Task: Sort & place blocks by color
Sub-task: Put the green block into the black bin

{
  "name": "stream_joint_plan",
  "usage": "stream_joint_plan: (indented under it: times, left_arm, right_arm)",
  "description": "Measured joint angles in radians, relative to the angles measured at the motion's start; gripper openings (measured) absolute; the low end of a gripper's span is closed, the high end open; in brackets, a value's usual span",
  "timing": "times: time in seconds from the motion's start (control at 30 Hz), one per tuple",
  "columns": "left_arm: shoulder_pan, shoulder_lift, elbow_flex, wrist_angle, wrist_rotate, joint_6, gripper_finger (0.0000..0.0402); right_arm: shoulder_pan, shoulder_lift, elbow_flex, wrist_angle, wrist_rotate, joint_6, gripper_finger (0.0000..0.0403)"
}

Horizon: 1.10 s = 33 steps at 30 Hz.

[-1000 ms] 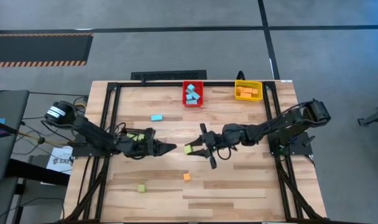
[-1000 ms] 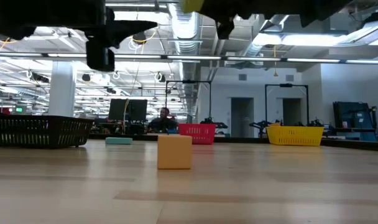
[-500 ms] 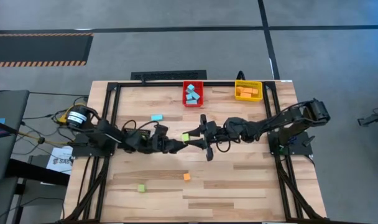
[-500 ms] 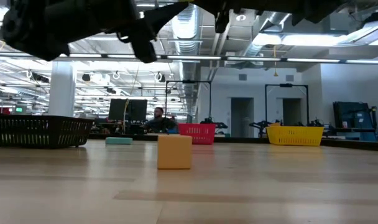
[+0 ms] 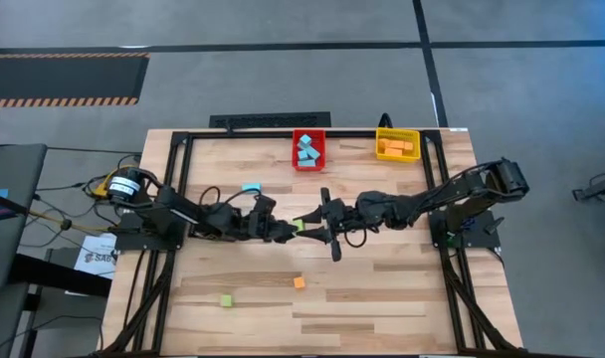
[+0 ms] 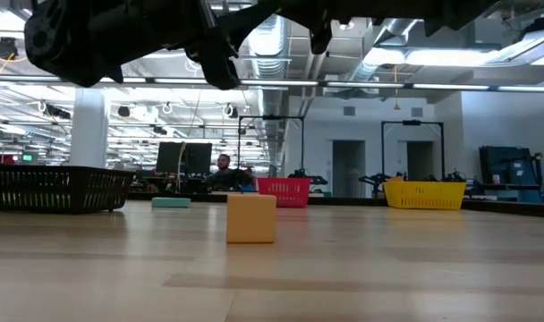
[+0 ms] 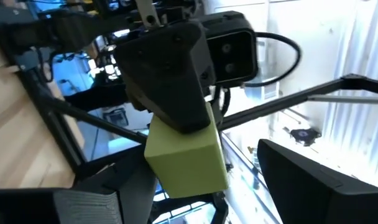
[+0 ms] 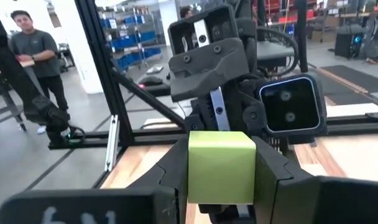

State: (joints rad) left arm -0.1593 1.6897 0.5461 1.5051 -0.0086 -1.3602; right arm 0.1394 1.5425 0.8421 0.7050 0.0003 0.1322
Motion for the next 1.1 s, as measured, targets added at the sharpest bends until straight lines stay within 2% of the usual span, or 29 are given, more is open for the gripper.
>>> stream_joint_plan:
  times: [0.17, 0.37, 0.5, 0.57, 0.73, 0.83, 0.9, 0.97, 1.1]
  left_arm:
    - [0.008, 0.0, 0.0, -0.041, 0.016, -0.034, 0.0212]
    - [0.015, 0.0, 0.0, -0.065, 0.031, -0.06, 0.0116]
    - [0.021, 0.0, 0.0, -0.09, 0.043, -0.068, 0.0109]
    - [0.031, -0.002, 0.0, -0.121, 0.06, -0.059, 0.0109]
    - [0.06, -0.009, 0.0, -0.219, 0.097, 0.022, 0.0107]
    - [0.072, -0.043, 0.0, -0.342, 0.133, 0.05, 0.0107]
    - [0.081, -0.093, 0.0, -0.483, 0.154, 0.092, 0.0107]
    - [0.089, -0.161, 0.0, -0.659, 0.156, 0.146, 0.0107]
    - [0.103, -0.335, 0.008, -1.065, 0.119, 0.27, 0.0107]
  right_arm:
    - [0.0, -0.001, 0.001, -0.04, -0.002, -0.003, 0.0117]
    - [0.002, -0.002, 0.001, -0.047, -0.011, -0.026, 0.0117]
    - [0.009, -0.001, 0.001, -0.058, -0.043, -0.004, 0.0117]
    - [0.01, 0.0, -0.001, -0.068, -0.044, 0.014, 0.0148]
    - [-0.007, -0.005, -0.003, -0.121, -0.052, 0.152, 0.0289]
    - [-0.024, -0.008, -0.001, -0.211, -0.064, 0.272, 0.0354]
    - [-0.029, -0.006, -0.002, -0.277, -0.066, 0.334, 0.0384]
    - [-0.026, -0.006, -0.002, -0.322, -0.066, 0.364, 0.0391]
    - [0.003, 0.001, -0.002, -0.375, -0.066, 0.371, 0.037]
